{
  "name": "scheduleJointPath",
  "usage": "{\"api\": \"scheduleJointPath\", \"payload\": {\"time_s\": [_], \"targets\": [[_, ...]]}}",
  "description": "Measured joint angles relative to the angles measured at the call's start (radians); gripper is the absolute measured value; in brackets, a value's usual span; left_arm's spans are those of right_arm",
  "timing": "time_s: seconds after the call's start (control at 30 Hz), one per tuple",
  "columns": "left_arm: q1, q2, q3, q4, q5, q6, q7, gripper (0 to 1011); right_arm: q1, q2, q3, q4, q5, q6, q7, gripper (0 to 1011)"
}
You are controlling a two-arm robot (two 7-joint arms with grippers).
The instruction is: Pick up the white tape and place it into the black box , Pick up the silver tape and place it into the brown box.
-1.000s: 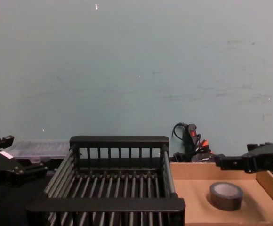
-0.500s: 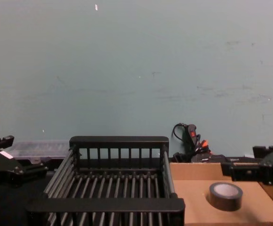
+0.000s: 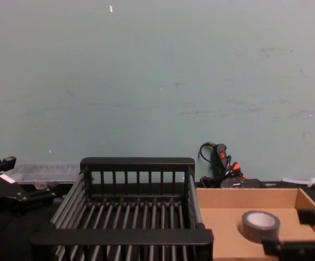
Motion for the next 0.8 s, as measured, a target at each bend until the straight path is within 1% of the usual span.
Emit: {"api": "scheduleJointPath", "payload": {"time_s": [0.1, 0.2, 0.4, 0.43, 0.53, 0.8], "targets": [[0.000, 0.000, 0.000, 0.000, 0.000, 0.000, 0.000, 1001, -0.014, 0.011, -0.010, -0.009, 0.002, 0.000, 0.001, 1002], [0.000, 0.000, 0.000, 0.000, 0.000, 0.000, 0.000, 1001, -0.028, 0.023, -0.028, -0.015, 0.003, 0.002, 0.003, 1003], [0.000, 0.000, 0.000, 0.000, 0.000, 0.000, 0.000, 1001, -0.034, 0.037, -0.083, -0.017, -0.002, 0.008, 0.010, 1002], [0.000, 0.000, 0.000, 0.000, 0.000, 0.000, 0.000, 1001, -0.034, 0.037, -0.083, -0.017, -0.002, 0.008, 0.010, 1002], [0.000, 0.000, 0.000, 0.000, 0.000, 0.000, 0.000, 1001, -0.025, 0.035, -0.112, -0.008, -0.012, 0.010, 0.012, 1002], [0.000, 0.000, 0.000, 0.000, 0.000, 0.000, 0.000, 1001, 0.006, 0.018, -0.161, 0.021, -0.029, 0.011, 0.016, 1002]]}}
